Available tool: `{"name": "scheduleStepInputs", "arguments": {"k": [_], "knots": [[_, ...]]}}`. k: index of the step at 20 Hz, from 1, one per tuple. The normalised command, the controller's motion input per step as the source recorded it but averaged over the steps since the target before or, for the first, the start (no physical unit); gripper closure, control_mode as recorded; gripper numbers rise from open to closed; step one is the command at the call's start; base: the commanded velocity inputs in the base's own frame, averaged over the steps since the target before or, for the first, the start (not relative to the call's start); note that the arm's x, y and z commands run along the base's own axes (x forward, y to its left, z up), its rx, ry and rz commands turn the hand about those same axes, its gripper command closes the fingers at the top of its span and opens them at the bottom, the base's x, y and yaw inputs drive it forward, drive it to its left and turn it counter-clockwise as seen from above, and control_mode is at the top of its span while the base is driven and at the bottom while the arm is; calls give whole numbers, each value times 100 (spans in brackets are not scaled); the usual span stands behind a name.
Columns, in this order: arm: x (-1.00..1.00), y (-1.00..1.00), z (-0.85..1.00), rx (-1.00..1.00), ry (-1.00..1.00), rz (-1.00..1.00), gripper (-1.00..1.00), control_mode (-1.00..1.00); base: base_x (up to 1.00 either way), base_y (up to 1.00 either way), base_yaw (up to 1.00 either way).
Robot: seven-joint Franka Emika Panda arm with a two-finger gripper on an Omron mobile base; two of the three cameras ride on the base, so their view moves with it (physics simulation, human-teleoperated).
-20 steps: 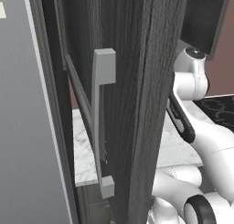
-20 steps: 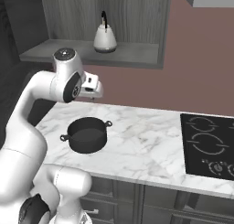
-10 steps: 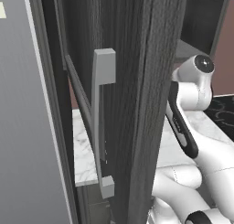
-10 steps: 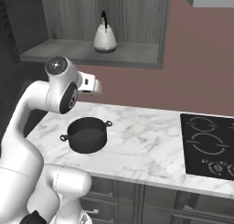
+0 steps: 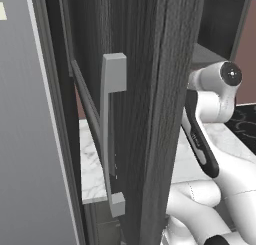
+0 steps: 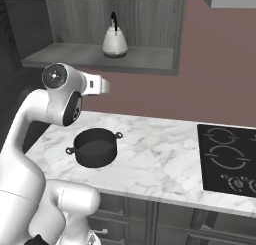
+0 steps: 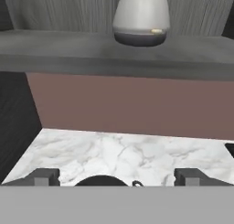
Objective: Pick the kettle from the cabinet and place it on a stove burner. Then pick the pot from the counter and place it on another stove burner. Finally, turn both burners on.
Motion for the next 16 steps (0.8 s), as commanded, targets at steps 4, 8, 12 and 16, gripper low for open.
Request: {"name": "scheduleStepInputs", "arguments": {"k": [4,8,12,16], "knots": [[0,0,46,0,-14,0,-100,-100,0,0,0],[0,0,47,0,-16,0,-100,-100,0,0,0],[0,0,46,0,-15,0,-100,-100,0,0,0],[0,0,47,0,-12,0,-100,-100,0,0,0]]}}
